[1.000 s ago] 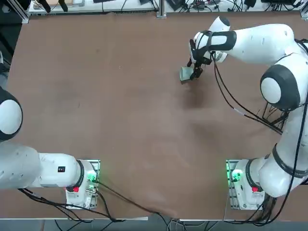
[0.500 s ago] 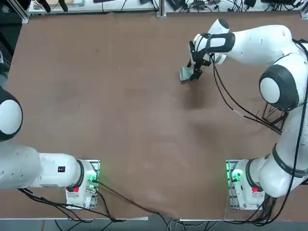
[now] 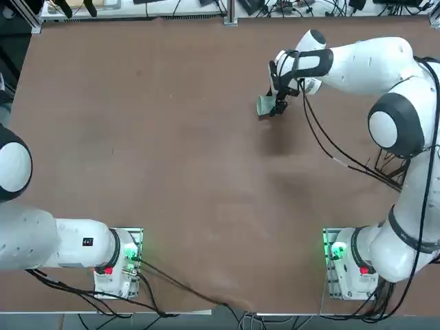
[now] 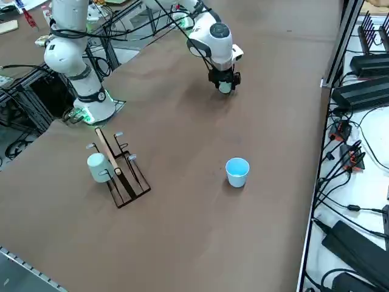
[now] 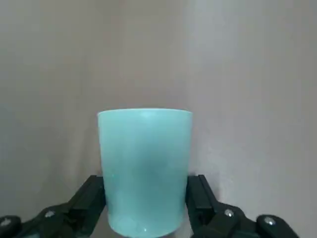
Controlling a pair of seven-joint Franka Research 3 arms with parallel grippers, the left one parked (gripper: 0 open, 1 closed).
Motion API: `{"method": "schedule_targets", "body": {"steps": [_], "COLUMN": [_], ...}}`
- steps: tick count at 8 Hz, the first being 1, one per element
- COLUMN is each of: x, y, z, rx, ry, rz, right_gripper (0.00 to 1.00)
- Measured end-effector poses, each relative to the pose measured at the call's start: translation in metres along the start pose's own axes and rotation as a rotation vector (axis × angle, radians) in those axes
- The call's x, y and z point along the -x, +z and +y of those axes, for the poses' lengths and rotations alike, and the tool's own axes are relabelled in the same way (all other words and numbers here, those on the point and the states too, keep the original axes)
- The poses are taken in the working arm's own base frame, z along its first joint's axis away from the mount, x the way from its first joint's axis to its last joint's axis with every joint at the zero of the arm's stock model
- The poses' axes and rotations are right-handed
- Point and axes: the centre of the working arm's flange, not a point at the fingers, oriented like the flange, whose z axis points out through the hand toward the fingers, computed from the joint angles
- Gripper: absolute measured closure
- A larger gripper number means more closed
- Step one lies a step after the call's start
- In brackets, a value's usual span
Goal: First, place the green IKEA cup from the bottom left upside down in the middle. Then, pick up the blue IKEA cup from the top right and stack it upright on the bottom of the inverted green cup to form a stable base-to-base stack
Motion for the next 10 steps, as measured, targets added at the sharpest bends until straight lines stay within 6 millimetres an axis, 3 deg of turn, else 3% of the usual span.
{"method": "schedule_targets", "body": {"steps": [1,7,10], "x": [0.000,-0.008,-0.023], "y": [-0.001,-0.007,-0.034], "z": [0.000,0.000,0.006], "rx": [0.001,0.006,0.045], "ry": [0.000,-0.016,-0.043], "rz": [0.000,0.005,0.017], "right_gripper": [0.13,0.13,0.13]}}
